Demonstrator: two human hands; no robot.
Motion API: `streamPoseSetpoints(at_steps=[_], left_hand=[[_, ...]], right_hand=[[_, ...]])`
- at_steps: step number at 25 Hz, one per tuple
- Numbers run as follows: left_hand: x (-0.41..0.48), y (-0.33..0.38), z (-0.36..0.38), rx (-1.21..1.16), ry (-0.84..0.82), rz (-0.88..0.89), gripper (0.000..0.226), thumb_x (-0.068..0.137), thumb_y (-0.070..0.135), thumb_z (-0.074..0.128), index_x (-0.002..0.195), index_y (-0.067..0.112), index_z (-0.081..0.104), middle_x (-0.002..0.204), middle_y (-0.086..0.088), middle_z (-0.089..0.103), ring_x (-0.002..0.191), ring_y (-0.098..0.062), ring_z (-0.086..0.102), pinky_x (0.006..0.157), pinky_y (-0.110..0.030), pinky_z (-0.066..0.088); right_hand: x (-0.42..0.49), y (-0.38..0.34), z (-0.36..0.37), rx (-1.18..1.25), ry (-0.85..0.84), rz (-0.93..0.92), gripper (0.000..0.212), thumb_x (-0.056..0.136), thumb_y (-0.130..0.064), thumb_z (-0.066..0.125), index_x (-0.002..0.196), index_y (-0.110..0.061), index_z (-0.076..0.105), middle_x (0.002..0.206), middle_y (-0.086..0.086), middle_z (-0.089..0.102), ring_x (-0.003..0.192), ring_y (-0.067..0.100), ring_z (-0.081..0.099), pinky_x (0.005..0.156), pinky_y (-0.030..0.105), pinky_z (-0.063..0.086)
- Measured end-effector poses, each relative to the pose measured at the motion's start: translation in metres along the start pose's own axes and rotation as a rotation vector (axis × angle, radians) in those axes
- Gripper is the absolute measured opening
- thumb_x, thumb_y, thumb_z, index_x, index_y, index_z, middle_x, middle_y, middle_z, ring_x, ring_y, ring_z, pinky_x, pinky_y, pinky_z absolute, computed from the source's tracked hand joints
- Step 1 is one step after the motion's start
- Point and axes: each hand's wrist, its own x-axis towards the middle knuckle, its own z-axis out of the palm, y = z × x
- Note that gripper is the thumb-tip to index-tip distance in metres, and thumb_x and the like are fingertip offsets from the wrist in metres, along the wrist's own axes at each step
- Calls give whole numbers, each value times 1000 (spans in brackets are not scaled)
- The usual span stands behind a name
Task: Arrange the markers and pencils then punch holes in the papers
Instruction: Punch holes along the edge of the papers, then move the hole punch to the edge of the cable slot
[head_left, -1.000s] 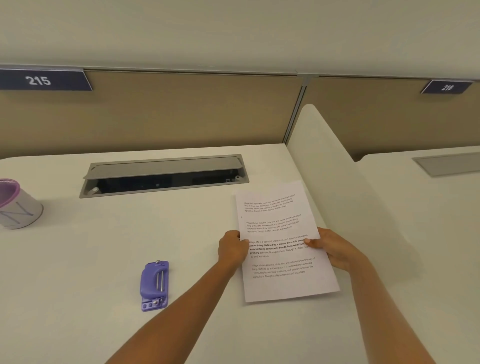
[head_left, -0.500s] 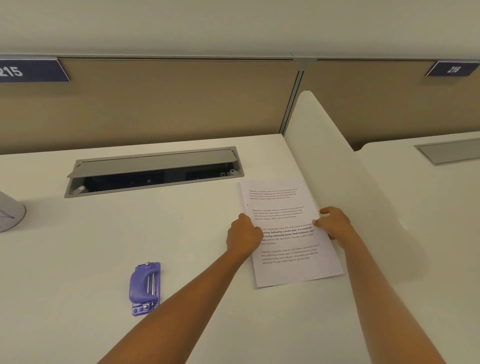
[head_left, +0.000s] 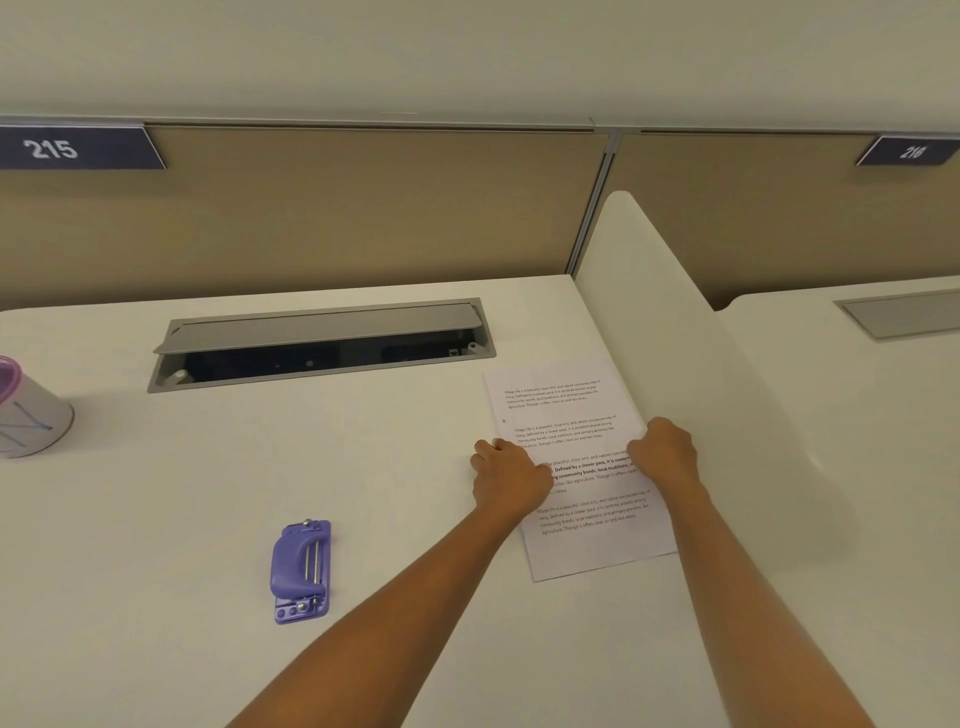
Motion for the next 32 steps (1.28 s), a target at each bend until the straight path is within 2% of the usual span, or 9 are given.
streamPoseSetpoints(at_steps=[5,11,14,17,20,22,26,30,32], left_hand=[[2,-2,1,33,-9,39,79,91,47,49,145,0,17,139,-18,28,129,-33,33,98,-42,41],[-3,-10,-7,-15,5,72,67,91,46,50,137,3,29,135,-16,34,124,-32,40,95,-42,43],[-21,-34,-22,-22,93,162,58,91,43,50,136,9,34,133,-12,36,119,-28,45,92,-40,46],[-50,-88,-48,23,314,232,58,91,39,53,141,16,36,134,-8,38,118,-26,48,92,-37,48],[-80,-161,-75,98,580,131,50,87,35,61,131,16,49,127,-8,48,113,-27,51,85,-37,48],[-99,-206,-88,37,634,-45,50,83,39,66,124,13,54,121,-10,52,108,-30,52,80,-39,47],[-116,-244,-92,-62,481,-190,52,77,53,67,113,17,56,113,-4,53,102,-23,53,73,-31,44],[-112,-246,-94,-265,342,-128,29,80,41,68,99,18,66,103,-1,61,81,-16,59,62,-23,40],[-113,-247,-102,-376,316,-101,17,80,32,69,88,17,67,87,2,67,67,-10,61,53,-18,39]], right_hand=[[-2,1,-2,-46,6,-1,7,89,-6,51,92,-4,45,106,19,61,83,31,49,70,32,38],[-8,6,-1,15,36,14,37,89,-7,50,125,3,49,121,22,59,104,38,57,78,34,44],[-31,0,8,101,167,-78,41,91,-7,51,132,0,49,123,22,61,111,39,58,88,40,47],[-65,-22,32,206,205,-255,36,92,-8,55,129,-7,57,121,18,63,110,34,60,91,39,48],[-102,-56,73,336,69,-415,30,91,-9,59,121,-11,64,118,12,66,108,26,62,95,39,51],[-131,-83,103,344,-106,-525,27,92,-13,61,119,-16,65,120,5,67,105,18,62,94,34,52],[-181,-134,151,229,-377,-714,32,94,-16,58,125,-22,62,127,4,61,111,18,59,98,29,48],[-202,-158,175,78,-502,-822,38,94,-12,54,130,-24,59,131,4,57,120,20,53,98,25,41],[-208,-162,179,29,-506,-831,36,92,-9,56,125,-20,62,128,7,59,116,22,55,93,22,41]])
